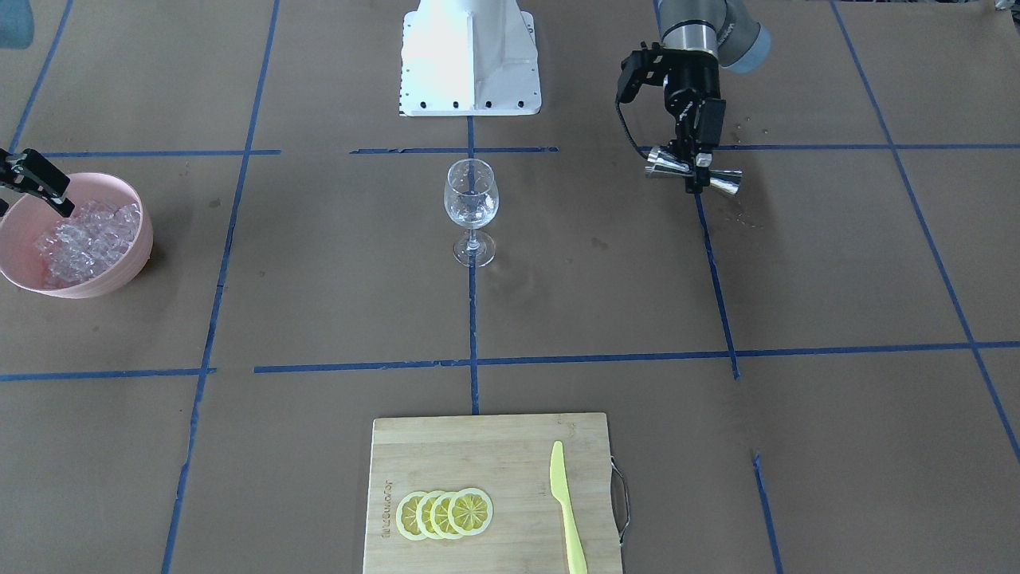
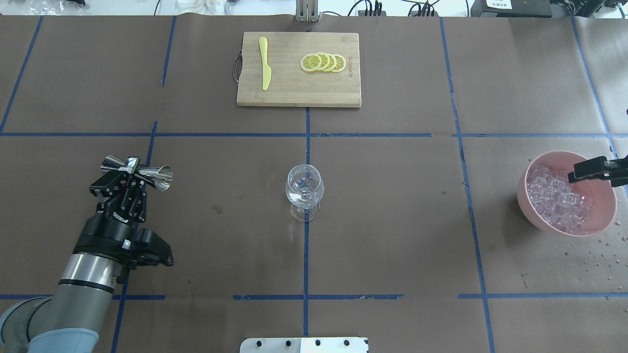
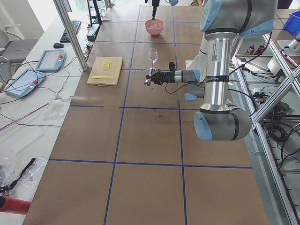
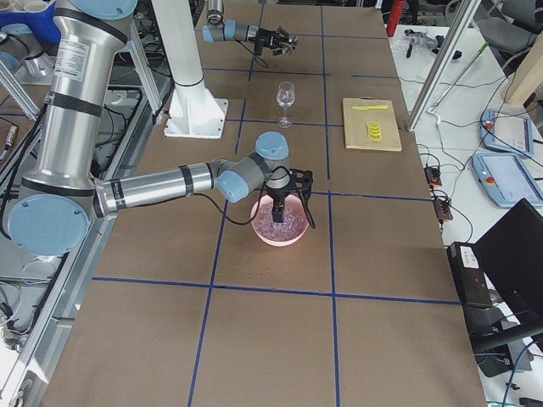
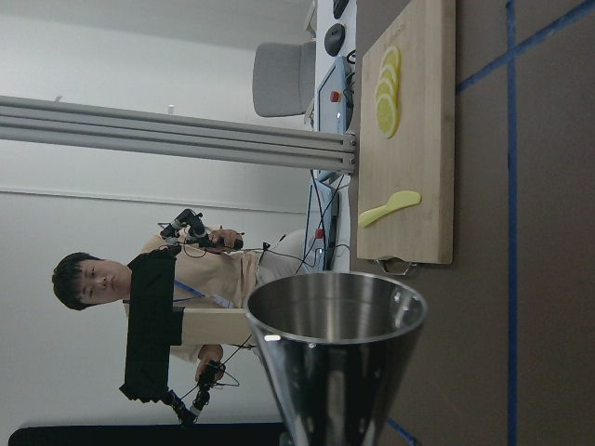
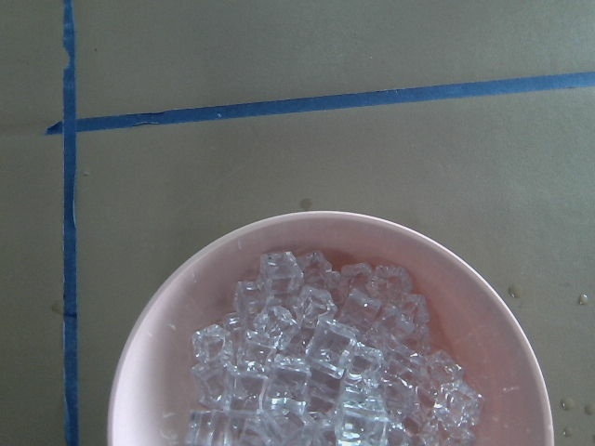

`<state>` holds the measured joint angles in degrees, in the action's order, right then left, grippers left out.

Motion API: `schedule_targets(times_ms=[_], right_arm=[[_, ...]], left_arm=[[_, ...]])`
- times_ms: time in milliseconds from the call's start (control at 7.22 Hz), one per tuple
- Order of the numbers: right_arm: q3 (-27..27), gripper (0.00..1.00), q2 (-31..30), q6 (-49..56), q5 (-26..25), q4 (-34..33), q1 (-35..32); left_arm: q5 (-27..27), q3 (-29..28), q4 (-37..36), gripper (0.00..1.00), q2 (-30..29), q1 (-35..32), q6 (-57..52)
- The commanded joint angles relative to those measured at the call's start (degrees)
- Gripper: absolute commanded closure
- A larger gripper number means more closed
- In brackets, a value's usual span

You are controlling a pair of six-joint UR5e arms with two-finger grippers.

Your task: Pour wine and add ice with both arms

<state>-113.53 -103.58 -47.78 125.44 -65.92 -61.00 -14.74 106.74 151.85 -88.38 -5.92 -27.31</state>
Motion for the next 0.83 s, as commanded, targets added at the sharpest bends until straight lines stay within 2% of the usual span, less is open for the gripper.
schedule_targets(times_ms=[0,138,277,554,692], right_arm=[[0.0,0.0,0.0,0.0,-0.1,0.0,0.0],[0.0,0.0,0.0,0.0,-0.1,0.0,0.0],[0.0,0.0,0.0,0.0,0.0,0.0,0.0],[0.0,0.0,0.1,0.1,-0.1,0.0,0.0],[0.0,0.0,0.1,0.1,-0.2,-0.1,0.0]], left_arm=[[1.6,-3.7,9.0,1.0,3.4,-0.1,0.3],[1.4,-3.6,9.2,1.0,3.4,-0.1,2.9],[0.4,-3.7,9.2,1.0,3.4,-0.1,14.2],[-6.6,-3.8,9.2,1.0,3.3,0.0,47.0],[-7.2,-4.4,9.2,1.0,3.3,0.0,54.7]])
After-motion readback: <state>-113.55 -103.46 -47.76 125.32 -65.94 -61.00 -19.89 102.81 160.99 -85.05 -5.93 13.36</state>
